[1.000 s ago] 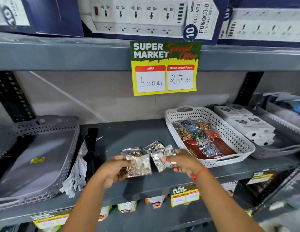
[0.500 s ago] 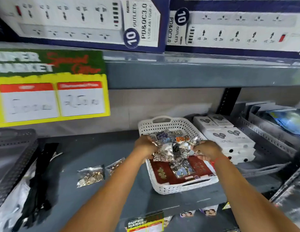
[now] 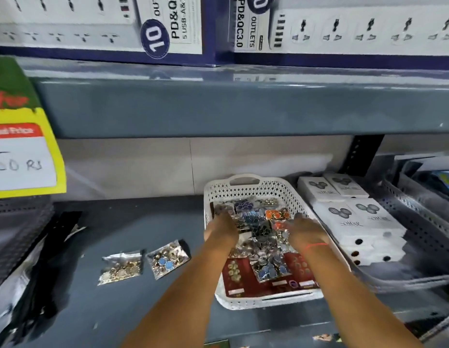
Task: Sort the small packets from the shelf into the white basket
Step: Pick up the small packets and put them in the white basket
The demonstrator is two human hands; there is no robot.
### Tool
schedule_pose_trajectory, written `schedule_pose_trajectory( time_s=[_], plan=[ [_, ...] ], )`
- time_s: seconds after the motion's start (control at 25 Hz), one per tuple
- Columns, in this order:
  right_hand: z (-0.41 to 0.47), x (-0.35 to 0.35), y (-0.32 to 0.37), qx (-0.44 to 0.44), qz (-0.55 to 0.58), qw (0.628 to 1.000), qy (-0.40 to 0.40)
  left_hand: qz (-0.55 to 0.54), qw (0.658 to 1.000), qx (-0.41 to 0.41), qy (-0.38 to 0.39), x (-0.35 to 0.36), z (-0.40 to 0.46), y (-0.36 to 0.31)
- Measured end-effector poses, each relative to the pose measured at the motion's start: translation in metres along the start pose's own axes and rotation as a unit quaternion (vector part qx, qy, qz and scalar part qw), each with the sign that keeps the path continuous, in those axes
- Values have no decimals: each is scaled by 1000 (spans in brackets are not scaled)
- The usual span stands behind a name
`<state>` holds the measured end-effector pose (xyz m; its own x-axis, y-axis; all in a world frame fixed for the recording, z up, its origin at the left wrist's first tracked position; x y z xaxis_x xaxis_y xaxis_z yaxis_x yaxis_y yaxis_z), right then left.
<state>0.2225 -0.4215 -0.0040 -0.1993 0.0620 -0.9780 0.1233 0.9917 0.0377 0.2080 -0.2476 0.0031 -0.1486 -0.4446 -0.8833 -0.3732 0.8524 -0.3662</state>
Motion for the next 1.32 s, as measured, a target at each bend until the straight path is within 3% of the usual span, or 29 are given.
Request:
schedule_pose_trajectory(
  time_s=[0.12,0.24,0.32,0.44,0.52,0.68,0.92,1.0,1.12,1.24,1.32],
  plan=[
    [-18,-27,19,-9,-7,997,-78,45,996,49,-56,-23,-2,0],
    [-46,-48,58,-104,138,967,-186,-62,991,40,-113,-70,5,38],
    [-69,-40,102,-181,227,943,-160,-81,988,-10,-132,-91,11,95],
    [-95,4,173,-249,184,951,-25,-81,987,-116,-81,-90,5,192],
    [-101,31,201,-232,142,962,16,-93,985,-139,-50,-75,-3,231],
    [-92,55,224,-166,135,977,12,-88,989,-104,-59,-59,-10,258],
    [-66,57,235,-64,247,965,62,-147,979,-143,-18,-58,-6,270],
    [-65,59,234,-58,279,955,87,-250,952,-175,21,-61,-6,269],
    [-73,55,232,-71,366,922,106,-414,877,-217,108,-65,-14,274],
    [-80,25,220,-97,531,832,126,-508,828,-190,140,-79,-20,260],
    [-77,-10,189,-122,577,801,99,-543,812,-147,154,-89,-26,232]
  ],
)
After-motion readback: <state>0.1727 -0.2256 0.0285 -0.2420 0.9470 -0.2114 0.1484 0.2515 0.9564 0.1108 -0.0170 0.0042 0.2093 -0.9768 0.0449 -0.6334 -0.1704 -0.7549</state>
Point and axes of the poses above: each hand's wrist, its own z-axis towards the middle knuckle, its own x-axis out of the palm, y = z × x, the point moved 2 cm from there along z, towards the middle knuckle, and after that the axes turned 7 degrees about -x, right-handed, at the moved point
